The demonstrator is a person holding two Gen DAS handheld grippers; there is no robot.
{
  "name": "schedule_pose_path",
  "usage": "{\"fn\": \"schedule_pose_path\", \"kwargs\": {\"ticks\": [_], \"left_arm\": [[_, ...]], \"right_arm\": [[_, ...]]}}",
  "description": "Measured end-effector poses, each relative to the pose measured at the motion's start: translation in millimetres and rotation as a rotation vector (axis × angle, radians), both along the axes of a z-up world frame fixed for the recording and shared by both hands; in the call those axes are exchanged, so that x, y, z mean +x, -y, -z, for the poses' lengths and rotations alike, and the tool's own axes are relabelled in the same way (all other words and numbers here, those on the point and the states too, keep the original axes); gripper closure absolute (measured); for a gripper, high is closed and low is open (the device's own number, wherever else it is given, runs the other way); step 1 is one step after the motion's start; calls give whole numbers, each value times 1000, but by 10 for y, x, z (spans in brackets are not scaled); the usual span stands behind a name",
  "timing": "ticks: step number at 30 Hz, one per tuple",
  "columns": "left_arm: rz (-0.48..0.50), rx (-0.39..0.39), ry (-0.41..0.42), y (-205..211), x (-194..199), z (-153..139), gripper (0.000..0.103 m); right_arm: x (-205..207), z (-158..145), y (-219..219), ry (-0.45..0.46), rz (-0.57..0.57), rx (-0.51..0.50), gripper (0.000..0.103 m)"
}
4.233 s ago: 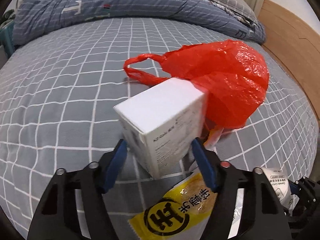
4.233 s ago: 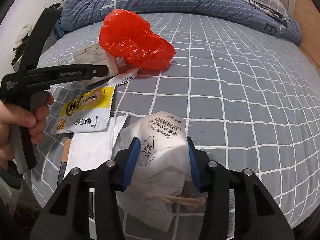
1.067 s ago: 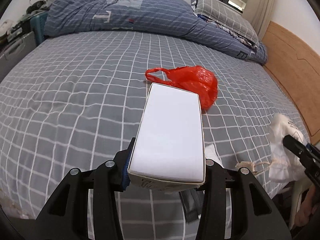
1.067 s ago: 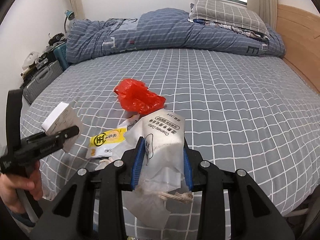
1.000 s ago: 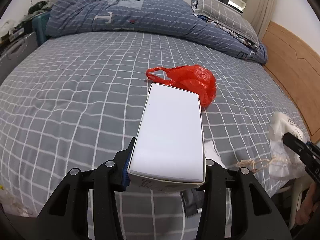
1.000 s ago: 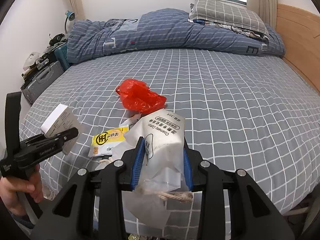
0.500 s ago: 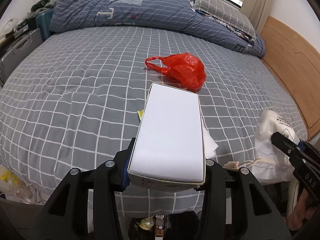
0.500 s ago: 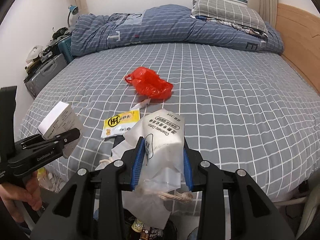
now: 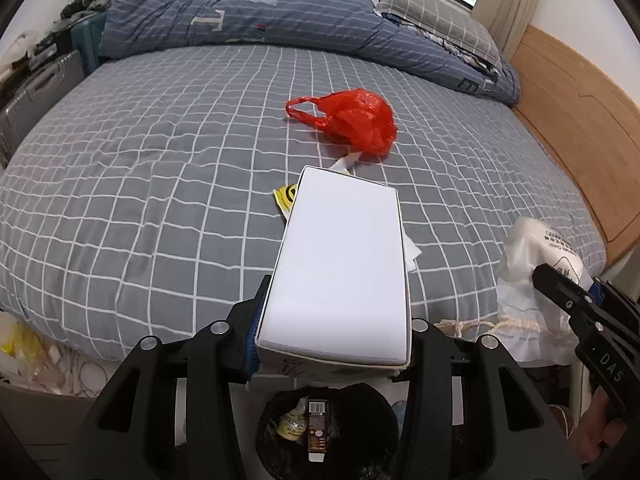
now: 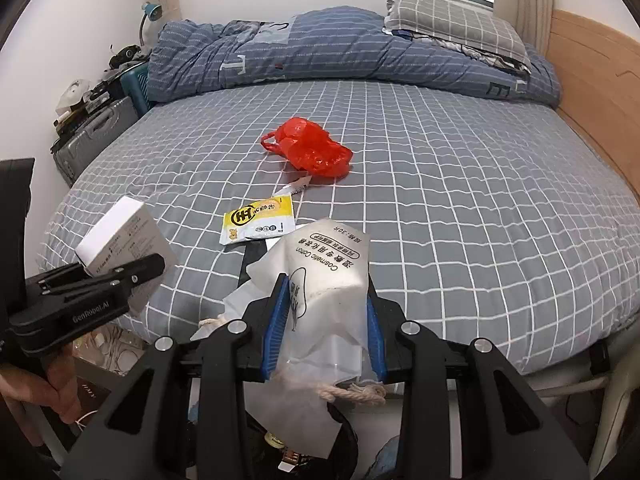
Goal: Collect trash
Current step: 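Lift the white box and face mask and carry them toward the bin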
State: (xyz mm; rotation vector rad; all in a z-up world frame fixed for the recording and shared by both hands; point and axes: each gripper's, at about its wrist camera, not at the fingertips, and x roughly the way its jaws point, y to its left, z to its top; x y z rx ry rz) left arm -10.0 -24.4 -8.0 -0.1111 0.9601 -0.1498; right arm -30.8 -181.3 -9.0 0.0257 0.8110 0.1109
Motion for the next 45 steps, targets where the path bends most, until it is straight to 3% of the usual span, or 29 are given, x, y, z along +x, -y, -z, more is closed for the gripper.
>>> {"fn": "schedule_pose_path", "kwargs": {"ticks": [29,45], "left_arm": [[35,7,-19,51,-794,-20,59],[26,-2,-52,76,-1120,95,59]], "right_arm": [[-749,-19,-187,14,-7,-36,69],[-1079,43,-88,7,2,7,69]]}}
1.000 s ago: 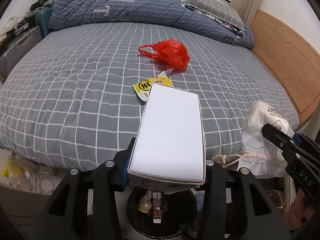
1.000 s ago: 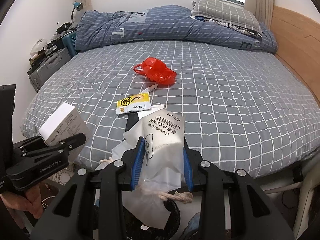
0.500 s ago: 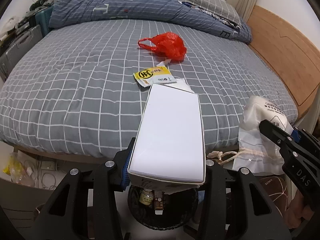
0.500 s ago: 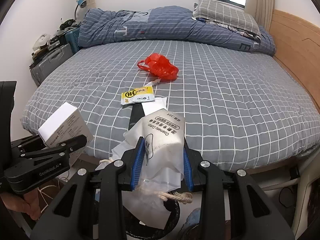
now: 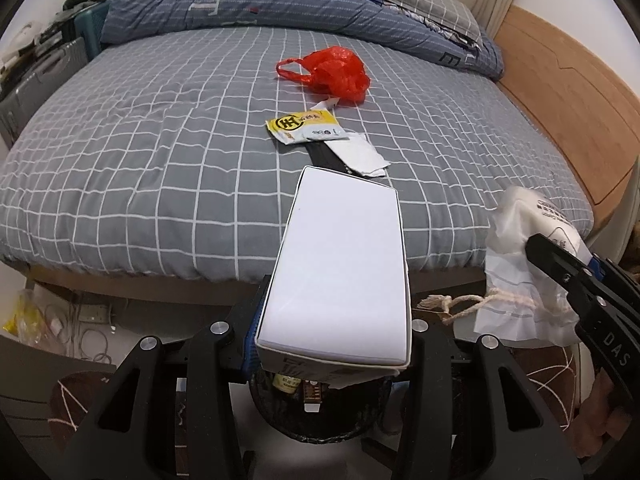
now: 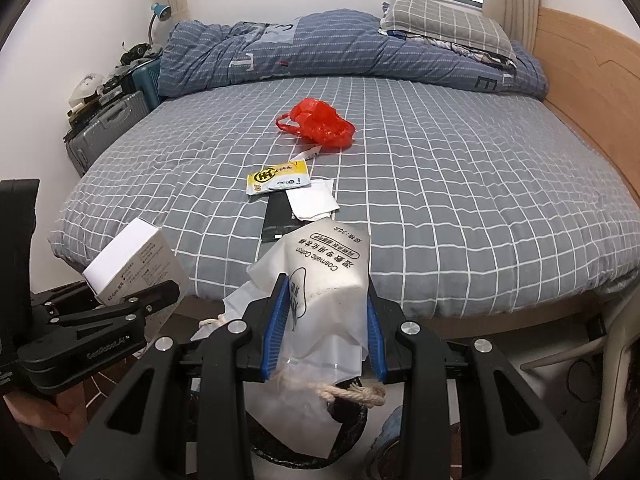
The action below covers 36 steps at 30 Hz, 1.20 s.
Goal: Collect trash
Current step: 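Lift the white box and face mask and carry them toward the bin, then lower both tools over the black trash bin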
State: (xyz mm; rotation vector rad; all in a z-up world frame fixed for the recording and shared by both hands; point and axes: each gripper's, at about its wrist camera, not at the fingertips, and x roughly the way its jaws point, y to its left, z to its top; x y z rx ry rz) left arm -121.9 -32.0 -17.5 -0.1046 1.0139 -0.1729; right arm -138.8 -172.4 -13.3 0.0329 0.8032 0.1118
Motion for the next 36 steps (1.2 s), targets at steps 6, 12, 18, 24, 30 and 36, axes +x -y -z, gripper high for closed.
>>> {"fn": "schedule_pose_path", "kwargs": {"ticks": [6,12,18,24,30,36], "left_arm": [[7,-4,1,14,-144,18,59],[15,-10,13,26,-264,-28,59],[22,-3,28,23,-417,-59,59],[19,3,16,4,-533,40,59],[18,9,0,1,-628,228,59],[11,21,-43,-25,-634,566,59]], "right_arm": [[-155,38,-20,-2,-5,2,69],[-331,-24,-31,11,-9,7,69],[-486,-64,-76,24,-15,-14,69],[-573,38,-142,8,-18,-28,70],[-569,299,-197,-39,-23,-16,69],[-474,702,-295,-124,-42,-15,69]]}}
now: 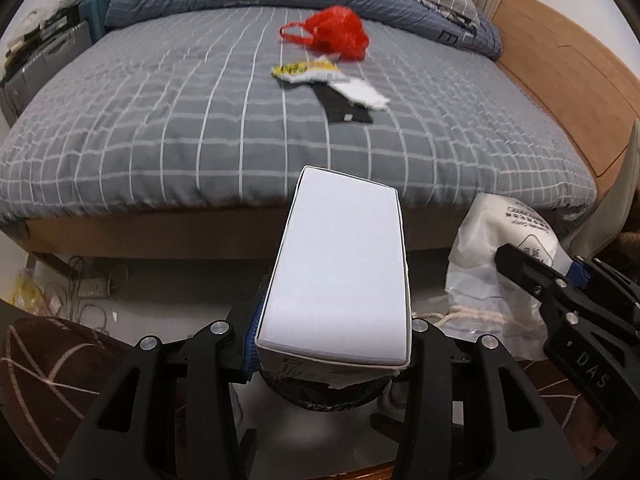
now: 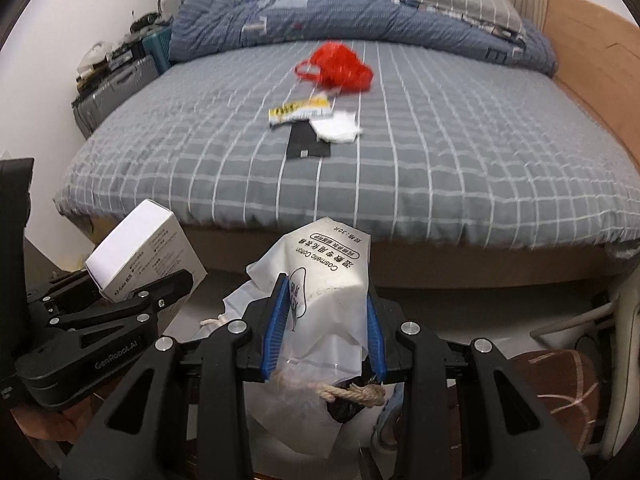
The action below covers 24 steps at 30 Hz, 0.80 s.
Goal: Collect trash
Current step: 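Lower both tools over the black trash bin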
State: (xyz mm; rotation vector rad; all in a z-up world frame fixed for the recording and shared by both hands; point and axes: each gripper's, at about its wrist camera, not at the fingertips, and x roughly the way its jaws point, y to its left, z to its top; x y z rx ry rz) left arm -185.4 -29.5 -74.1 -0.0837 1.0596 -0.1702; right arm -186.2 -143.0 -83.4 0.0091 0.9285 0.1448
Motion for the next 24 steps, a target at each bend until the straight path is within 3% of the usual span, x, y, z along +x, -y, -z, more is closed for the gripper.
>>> {"fn": "schedule_pose_path", "kwargs": {"ticks": [14,24], "left_arm": [[-18,13,-134,-162,300,788,59],[-48,43,-154,-338,413,945,59]], "right_arm": [[342,977,-142,-216,-25,-36,69],[587,1349,-381,-289,-67,-61,69]]}}
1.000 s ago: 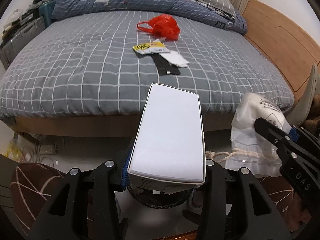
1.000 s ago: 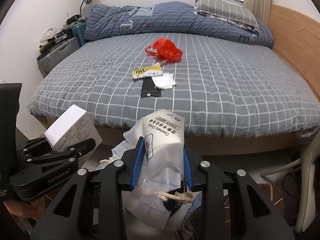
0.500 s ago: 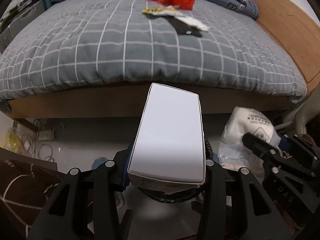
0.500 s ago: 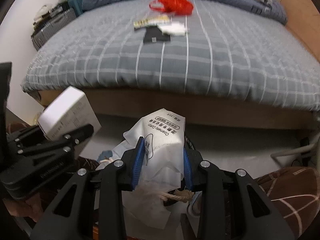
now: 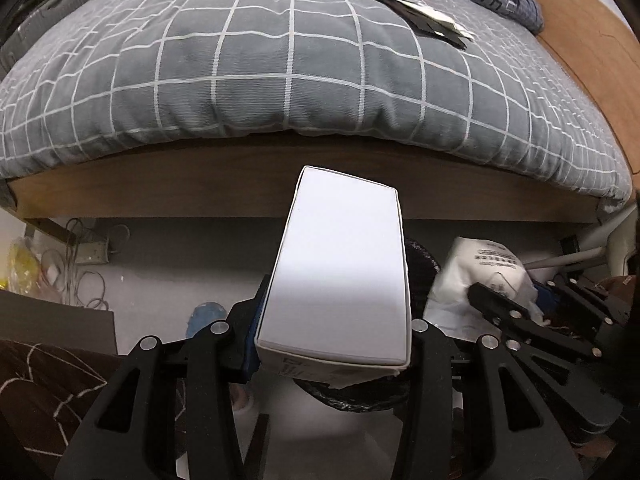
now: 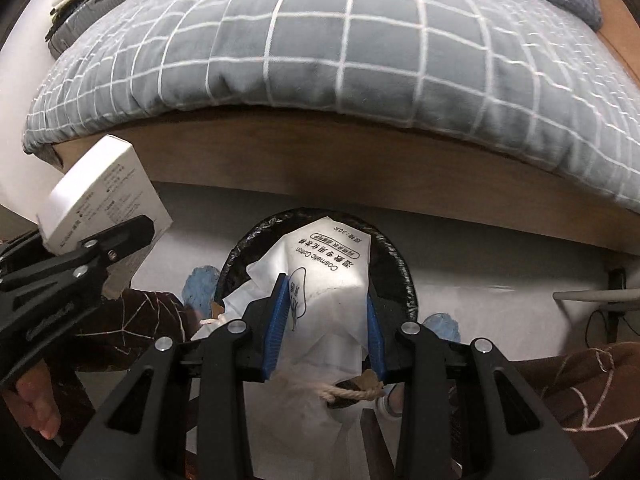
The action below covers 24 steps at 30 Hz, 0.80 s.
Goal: Collect trash
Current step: 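Lower both tools over the black trash bin, then open the right tool to drop the face mask into the bin, then open the left tool to drop the white box into the bin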
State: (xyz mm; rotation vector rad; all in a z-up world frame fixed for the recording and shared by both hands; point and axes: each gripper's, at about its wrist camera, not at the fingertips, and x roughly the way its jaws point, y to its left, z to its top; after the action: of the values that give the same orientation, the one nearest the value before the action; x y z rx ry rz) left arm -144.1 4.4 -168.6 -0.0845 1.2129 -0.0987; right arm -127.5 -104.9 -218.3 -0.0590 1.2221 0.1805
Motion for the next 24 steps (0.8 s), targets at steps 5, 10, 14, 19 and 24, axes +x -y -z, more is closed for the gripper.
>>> {"fn": "schedule_pose_path", "kwargs": {"ticks": [5,10,14,19,24], "left_arm": [[-18,9,-13,-121,-18,71,59],[-33,39,-15,-235,-32,117,59],[-39,39,-34,-291,-30,235,59],[-31,46,-36,-232,-27,296,59],[-3,40,-41,-36,-2,325,59]], "right_arm": [[40,90,-127,-7,-31,-11,68],[106,156,-221,-14,-43,-3,64],[113,239,-226,-24,-39,-1,62],[94,128,-126,30,-13,-19,35],[124,-51,177,66,51,-32,21]]}}
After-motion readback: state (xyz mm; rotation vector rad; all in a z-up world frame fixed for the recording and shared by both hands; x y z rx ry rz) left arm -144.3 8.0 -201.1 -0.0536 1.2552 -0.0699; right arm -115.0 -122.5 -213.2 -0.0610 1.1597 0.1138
